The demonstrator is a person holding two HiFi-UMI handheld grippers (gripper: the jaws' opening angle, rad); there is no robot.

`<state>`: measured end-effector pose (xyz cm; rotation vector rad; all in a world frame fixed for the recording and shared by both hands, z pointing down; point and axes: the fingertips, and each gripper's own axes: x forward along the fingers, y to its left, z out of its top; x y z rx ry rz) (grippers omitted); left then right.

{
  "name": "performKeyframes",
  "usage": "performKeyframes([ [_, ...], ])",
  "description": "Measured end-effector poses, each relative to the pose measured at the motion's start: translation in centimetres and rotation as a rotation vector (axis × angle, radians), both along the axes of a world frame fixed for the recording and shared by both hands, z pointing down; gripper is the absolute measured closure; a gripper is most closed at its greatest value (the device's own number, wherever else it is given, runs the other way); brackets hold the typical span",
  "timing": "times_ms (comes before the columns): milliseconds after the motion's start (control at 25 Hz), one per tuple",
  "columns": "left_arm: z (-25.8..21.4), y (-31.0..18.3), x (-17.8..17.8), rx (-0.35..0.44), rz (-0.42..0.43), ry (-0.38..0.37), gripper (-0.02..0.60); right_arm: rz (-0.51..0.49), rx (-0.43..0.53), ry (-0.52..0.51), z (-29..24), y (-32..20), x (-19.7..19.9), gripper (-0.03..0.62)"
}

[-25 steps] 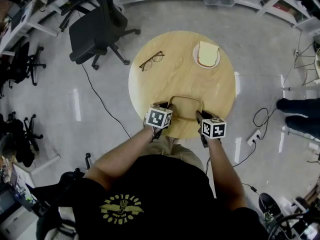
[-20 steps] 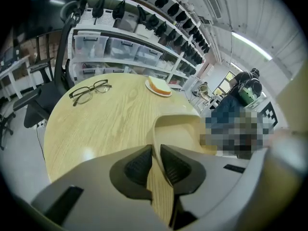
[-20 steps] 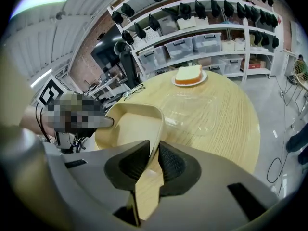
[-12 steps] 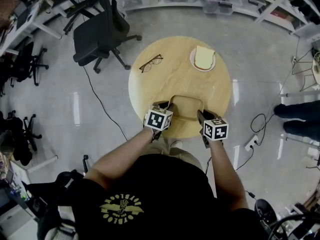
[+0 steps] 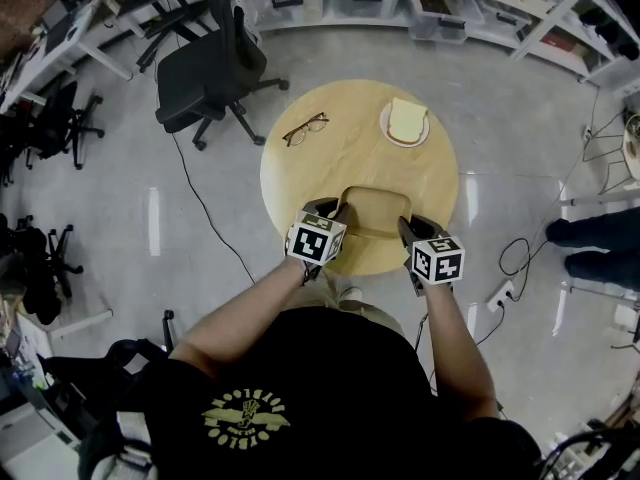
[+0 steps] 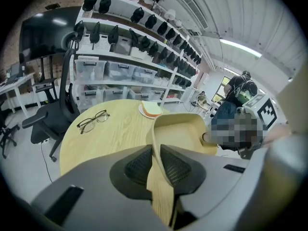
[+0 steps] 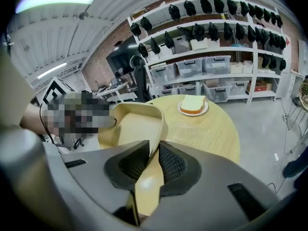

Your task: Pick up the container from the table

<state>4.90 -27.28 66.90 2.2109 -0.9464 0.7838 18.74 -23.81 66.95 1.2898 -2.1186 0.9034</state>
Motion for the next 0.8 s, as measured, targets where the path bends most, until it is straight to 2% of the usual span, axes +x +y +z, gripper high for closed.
performKeyframes([
  [400,-5.6,0.7,0.2,0.125,-0.029,0.032,0.517,-0.028,0.115,0.018,-5.9,0.6,0.3,0.516],
  [800,-12.7,1.8,-0.7,0.301,-0.042,0.041,0.518,-0.069,0.253,0.026,-12.4,1.5,-0.6,0.513],
])
